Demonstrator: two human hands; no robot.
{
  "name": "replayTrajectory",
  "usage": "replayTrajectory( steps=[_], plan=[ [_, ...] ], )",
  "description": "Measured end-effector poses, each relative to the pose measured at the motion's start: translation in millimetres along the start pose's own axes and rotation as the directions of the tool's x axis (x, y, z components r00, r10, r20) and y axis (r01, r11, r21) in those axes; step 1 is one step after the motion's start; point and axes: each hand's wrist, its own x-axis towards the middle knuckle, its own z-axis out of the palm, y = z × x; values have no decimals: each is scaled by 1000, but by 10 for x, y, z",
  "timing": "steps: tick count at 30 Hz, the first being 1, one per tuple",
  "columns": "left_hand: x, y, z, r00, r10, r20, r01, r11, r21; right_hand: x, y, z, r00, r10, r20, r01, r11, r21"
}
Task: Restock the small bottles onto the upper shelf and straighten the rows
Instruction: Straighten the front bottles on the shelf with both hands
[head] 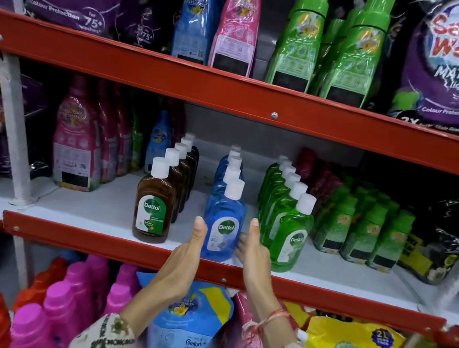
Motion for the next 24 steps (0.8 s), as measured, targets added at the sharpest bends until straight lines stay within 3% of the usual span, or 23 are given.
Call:
replayTrajectory(
  steps=[13, 19, 22, 24],
  plan=[
    [150, -137, -181, 996, 86, -29, -87, 995, -44, -145, -18, 92, 998, -56, -24, 57, 998, 17],
    [174, -247, -166, 993, 114, -31, -115, 992, -42, -248, -104, -23, 992, -120, 35, 121, 992, -37],
    [149, -308, -139, 978, 165, -127, -177, 981, -85, -286, -55, -124, 986, -166, -12, 166, 986, -12],
    [109, -344, -94, 931, 249, -266, -280, 956, -85, -342, -27, -237, 970, -207, -130, 210, 978, 11]
  ],
)
